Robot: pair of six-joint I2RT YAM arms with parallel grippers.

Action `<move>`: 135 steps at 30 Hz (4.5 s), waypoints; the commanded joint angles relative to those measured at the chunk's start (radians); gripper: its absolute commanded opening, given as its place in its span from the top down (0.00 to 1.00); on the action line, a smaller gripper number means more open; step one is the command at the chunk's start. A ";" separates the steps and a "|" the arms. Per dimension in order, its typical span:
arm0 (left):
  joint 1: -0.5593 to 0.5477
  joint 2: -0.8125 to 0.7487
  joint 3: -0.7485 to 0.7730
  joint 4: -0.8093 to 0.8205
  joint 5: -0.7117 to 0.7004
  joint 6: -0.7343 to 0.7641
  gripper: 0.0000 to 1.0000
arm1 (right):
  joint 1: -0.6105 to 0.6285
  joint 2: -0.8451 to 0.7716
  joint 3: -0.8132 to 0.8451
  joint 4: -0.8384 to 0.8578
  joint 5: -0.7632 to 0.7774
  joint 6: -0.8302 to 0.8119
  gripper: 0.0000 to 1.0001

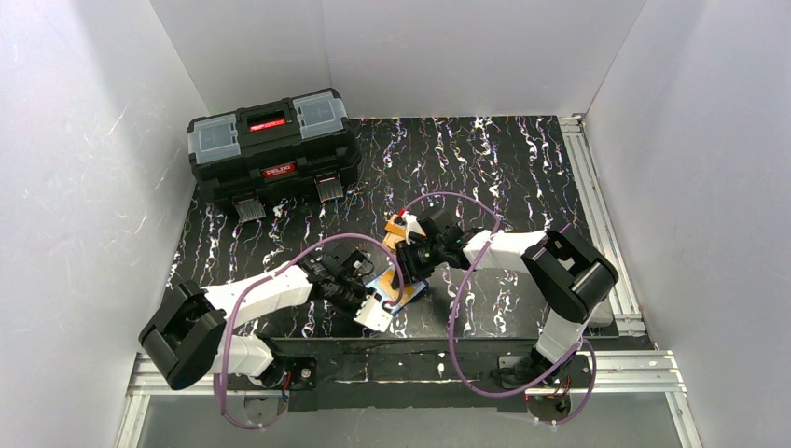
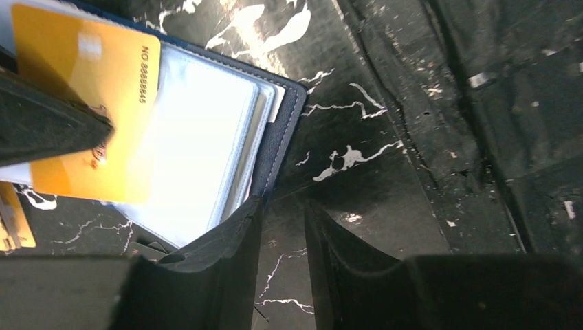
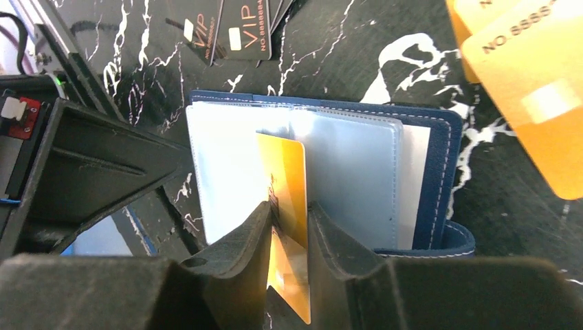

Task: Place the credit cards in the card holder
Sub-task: Insert the credit card into the card holder.

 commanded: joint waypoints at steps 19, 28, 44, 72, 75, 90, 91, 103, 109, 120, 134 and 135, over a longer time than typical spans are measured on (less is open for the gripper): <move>0.036 0.068 0.045 -0.052 0.038 0.048 0.76 | 0.037 0.007 0.074 -0.028 0.126 -0.050 0.99; 0.036 0.086 0.048 -0.070 0.049 0.066 0.79 | -0.002 -0.084 -0.061 0.123 0.091 0.034 0.99; 0.035 0.122 0.077 -0.108 0.049 0.100 0.83 | -0.078 -0.039 -0.183 0.509 -0.012 0.280 0.99; 0.034 0.134 0.091 -0.121 0.045 0.119 0.85 | -0.076 0.037 -0.244 0.605 -0.060 0.350 0.99; 0.034 0.133 0.088 -0.120 0.044 0.121 0.85 | -0.076 0.028 -0.253 0.596 -0.061 0.344 0.99; 0.033 0.127 0.088 -0.121 0.043 0.124 0.86 | -0.076 0.018 -0.229 0.479 -0.097 0.275 0.99; 0.034 0.126 0.088 -0.121 0.044 0.124 0.86 | -0.076 0.022 -0.225 0.475 -0.102 0.271 0.99; 0.033 0.125 0.088 -0.118 0.045 0.126 0.86 | -0.071 0.037 -0.179 0.355 -0.108 0.203 0.99; 0.033 0.127 0.090 -0.116 0.043 0.130 0.86 | -0.051 0.065 -0.130 0.290 -0.113 0.168 0.99; 0.030 0.125 0.083 -0.105 0.041 0.132 0.87 | -0.040 0.094 -0.090 0.284 -0.153 0.161 0.99; 0.029 0.122 0.078 -0.105 0.040 0.130 0.87 | -0.040 0.096 -0.080 0.204 -0.162 0.103 0.99; 0.029 0.121 0.078 -0.104 0.039 0.131 0.87 | -0.039 0.101 -0.072 0.188 -0.166 0.095 0.99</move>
